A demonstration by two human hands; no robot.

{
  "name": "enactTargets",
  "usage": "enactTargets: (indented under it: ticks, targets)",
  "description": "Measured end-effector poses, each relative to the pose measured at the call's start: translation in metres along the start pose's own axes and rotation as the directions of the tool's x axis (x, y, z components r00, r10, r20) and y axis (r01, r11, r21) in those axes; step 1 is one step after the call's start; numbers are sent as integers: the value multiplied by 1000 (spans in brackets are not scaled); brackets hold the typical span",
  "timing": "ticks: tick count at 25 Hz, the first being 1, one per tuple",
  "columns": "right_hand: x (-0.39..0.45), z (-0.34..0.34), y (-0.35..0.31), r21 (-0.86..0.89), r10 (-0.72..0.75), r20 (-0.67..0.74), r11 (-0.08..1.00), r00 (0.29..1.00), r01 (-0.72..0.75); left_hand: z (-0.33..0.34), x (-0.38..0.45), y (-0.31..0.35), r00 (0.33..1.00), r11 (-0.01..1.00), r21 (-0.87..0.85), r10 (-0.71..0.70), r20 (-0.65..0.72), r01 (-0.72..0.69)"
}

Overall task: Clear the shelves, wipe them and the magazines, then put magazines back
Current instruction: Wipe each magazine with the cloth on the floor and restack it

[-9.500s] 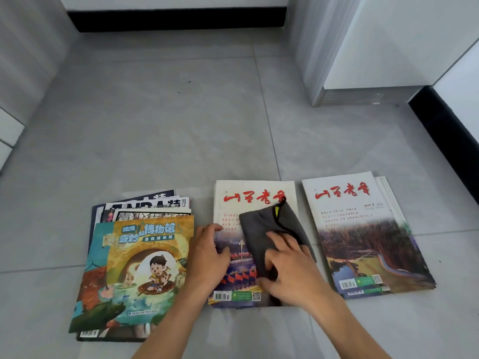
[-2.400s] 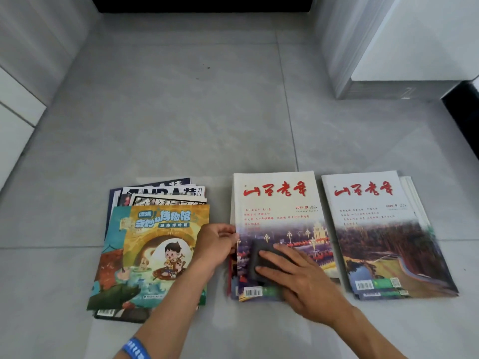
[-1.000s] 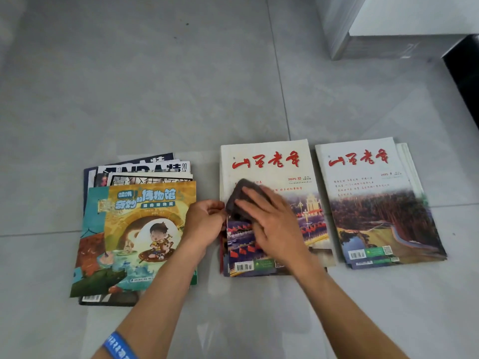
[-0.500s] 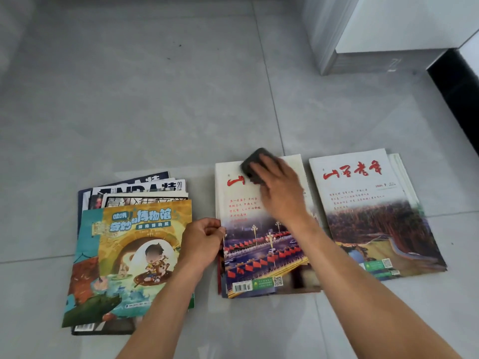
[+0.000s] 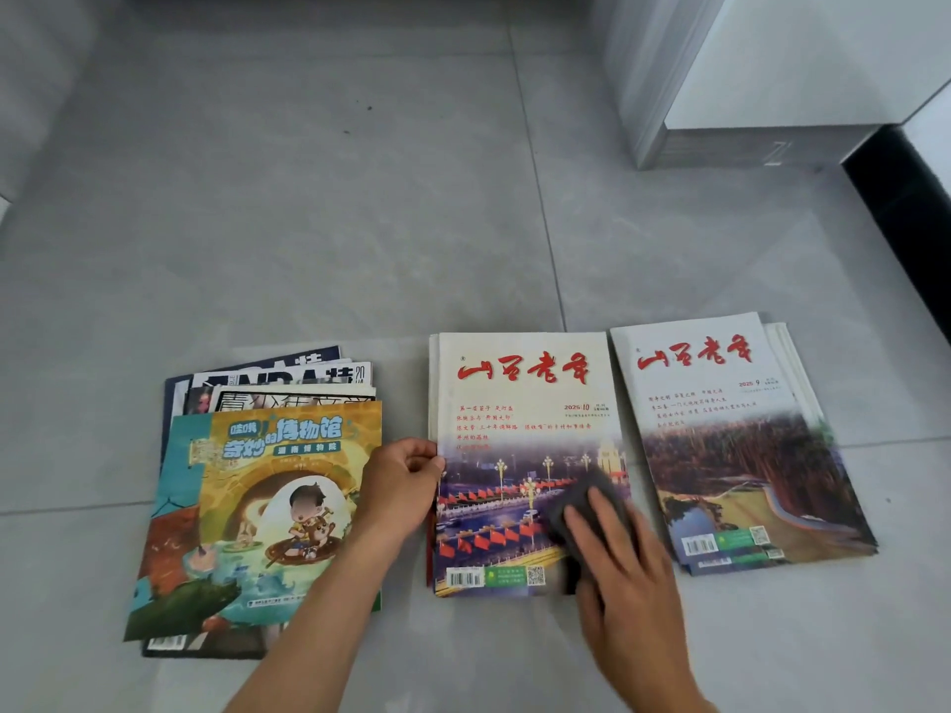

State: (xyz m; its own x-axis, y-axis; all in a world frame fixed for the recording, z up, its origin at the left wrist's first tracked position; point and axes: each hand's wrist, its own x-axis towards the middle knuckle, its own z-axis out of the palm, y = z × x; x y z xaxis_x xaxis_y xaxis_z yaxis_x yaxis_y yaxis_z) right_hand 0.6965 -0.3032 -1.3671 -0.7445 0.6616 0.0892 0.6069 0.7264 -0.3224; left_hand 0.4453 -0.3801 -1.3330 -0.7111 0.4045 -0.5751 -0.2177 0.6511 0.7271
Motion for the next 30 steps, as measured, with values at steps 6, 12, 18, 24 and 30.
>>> enactTargets:
  ticks: [6,12,18,24,30]
  targets:
    - [20,3,-65,87,-27,251,996,968,5,-7,-15,10,999,997,-64,38,23,-37]
    - [111,-20,-95,774,123,243,574,962,-269,-2,-39,24,981,912,-404,141,131,-77]
    - [90,-44,-93,495,171,180,835,969,-239,7,-50,19,950,905,-425,139,280,-7]
    - [90,-75,-68,602,79,332,750,940,-275,-3,-44,35,973,942,-311,180,147,-128]
    - [65,-105,-52,780,23,473,454,881,-431,-47,-15,56,825,906,-101,417,380,-412]
